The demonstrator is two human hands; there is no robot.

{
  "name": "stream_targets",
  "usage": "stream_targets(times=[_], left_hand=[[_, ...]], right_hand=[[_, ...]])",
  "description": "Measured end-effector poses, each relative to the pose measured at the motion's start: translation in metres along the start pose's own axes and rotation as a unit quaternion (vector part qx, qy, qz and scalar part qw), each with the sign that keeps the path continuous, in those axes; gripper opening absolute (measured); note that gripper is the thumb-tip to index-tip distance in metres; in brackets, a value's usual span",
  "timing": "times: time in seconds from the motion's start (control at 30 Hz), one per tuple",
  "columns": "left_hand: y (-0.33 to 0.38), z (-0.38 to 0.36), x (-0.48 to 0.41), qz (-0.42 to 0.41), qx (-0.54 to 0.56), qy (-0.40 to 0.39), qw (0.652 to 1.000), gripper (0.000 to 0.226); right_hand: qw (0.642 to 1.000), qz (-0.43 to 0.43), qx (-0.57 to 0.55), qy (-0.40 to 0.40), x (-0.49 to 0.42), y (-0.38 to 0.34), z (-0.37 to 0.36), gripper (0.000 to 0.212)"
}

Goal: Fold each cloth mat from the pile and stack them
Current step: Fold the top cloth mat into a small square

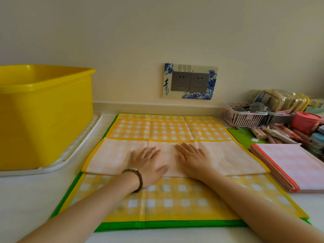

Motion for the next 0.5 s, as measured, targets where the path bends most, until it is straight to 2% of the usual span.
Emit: stream_targets(times=[0.33,0.5], left_hand=[[-0.002,-0.003,-0.001,-0.011,-0.008,0.0,1.0,0.07],[-0.002,-0.003,0.0,-0.01,-0.007,0.003,1.0,0.068]], right_hand=[[0.99,-0.127,0.048,-0.031,0.035,0.112,0.042,0.057],[0.988,-0.135,0.065,-0.029,0.04,0.125,0.046,0.059]])
Point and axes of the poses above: each hand's wrist, its own x-axis away from the middle knuckle, its own z-axis out of the back of the hand, y = z × x, the point moved 3 cm from there along -x, towards the middle knuckle, and after that the axes turned 3 degrees about -x, right-handed, at the moved point
